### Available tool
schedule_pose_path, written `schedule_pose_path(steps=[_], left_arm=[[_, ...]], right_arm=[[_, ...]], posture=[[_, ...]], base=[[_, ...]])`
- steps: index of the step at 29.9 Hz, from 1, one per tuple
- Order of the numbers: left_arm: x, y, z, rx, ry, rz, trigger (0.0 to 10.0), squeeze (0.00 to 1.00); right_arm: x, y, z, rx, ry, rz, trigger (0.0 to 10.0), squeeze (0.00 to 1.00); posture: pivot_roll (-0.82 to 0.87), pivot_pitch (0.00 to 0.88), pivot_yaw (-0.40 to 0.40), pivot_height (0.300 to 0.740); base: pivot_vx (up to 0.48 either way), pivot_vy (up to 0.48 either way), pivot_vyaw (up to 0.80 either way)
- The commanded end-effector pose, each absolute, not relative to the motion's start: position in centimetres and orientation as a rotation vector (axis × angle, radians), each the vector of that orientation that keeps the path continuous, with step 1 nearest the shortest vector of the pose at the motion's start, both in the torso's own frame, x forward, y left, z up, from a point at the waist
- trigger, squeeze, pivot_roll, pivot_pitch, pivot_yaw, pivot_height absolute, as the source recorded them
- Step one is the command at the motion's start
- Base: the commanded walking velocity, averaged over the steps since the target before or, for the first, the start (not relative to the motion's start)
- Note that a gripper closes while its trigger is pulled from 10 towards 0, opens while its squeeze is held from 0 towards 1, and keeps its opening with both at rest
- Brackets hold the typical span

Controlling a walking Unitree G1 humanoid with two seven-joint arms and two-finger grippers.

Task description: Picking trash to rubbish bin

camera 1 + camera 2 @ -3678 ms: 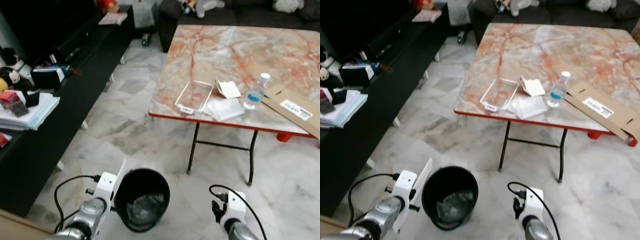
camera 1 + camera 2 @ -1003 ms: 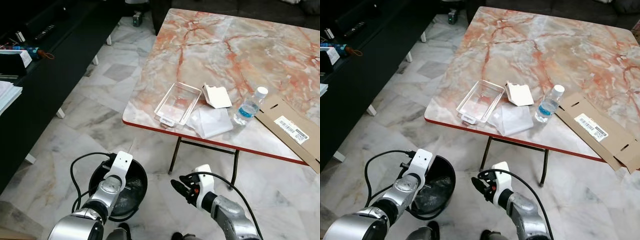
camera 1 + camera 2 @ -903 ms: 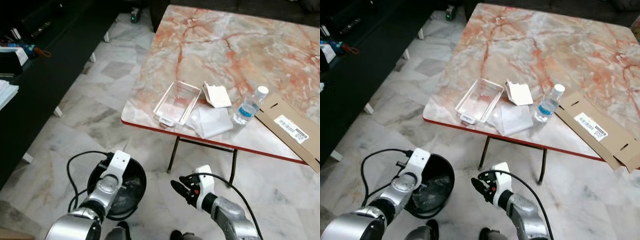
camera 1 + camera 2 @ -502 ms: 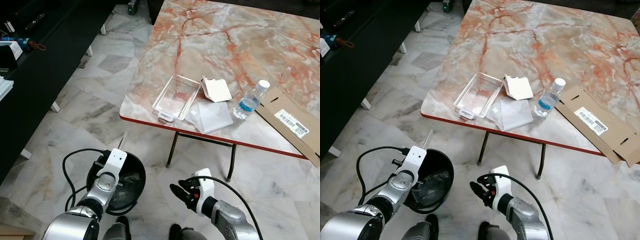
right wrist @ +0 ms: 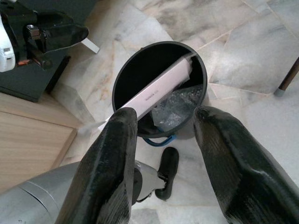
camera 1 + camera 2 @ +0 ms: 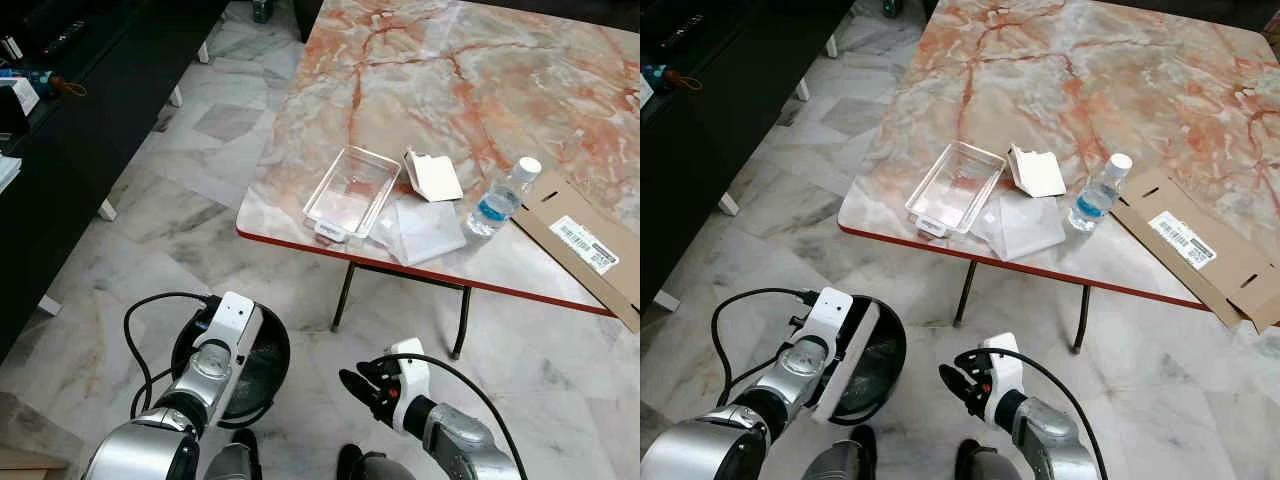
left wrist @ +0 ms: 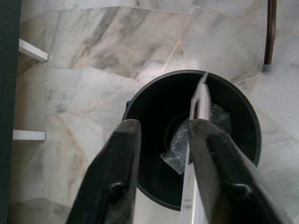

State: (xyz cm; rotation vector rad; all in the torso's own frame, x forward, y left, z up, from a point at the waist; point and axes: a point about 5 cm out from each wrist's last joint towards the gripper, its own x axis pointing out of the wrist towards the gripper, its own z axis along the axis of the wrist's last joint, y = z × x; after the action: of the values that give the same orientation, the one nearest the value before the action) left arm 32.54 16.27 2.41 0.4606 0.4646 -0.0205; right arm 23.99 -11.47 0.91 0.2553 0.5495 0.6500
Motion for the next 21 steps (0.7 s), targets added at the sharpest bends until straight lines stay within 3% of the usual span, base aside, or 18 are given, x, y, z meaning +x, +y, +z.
schedule_pose_path(steps=[1, 4, 5, 12, 21], left_arm=[[31.7, 16.6, 1.4, 0.479, 0.513, -0.017, 10.0, 1.0], [31.7, 16.6, 1.4, 0.484, 0.515, -0.023, 10.0, 1.0], [31.5, 16.4, 1.2, 0.492, 0.519, -0.041, 10.0, 0.0], [30.0, 15.7, -0.4, 0.429, 0.566, -0.101, 10.0, 0.0], [26.9, 18.1, -3.0, 0.37, 0.681, -0.072, 10.0, 0.0]], right_arm=[[23.4, -11.7, 0.4, 0.263, 0.573, 0.632, 10.0, 0.0], [23.4, -11.7, 0.4, 0.263, 0.574, 0.632, 10.0, 0.0], [23.4, -11.7, 0.3, 0.266, 0.578, 0.629, 10.0, 0.0], [23.6, -12.5, -0.7, 0.224, 0.606, 0.549, 10.0, 0.0], [23.2, -14.5, -2.5, 0.181, 0.662, 0.422, 10.0, 0.0]], posture=[[0.04, 0.262, -0.075, 0.74], [0.04, 0.262, -0.075, 0.74], [0.04, 0.264, -0.073, 0.74], [0.05, 0.256, -0.063, 0.74], [0.09, 0.237, -0.043, 0.74]], base=[[0.0, 0.0, 0.0], [0.0, 0.0, 0.0], [0.0, 0.0, 0.0], [0.0, 0.0, 0.0], [0.0, 0.0, 0.0]])
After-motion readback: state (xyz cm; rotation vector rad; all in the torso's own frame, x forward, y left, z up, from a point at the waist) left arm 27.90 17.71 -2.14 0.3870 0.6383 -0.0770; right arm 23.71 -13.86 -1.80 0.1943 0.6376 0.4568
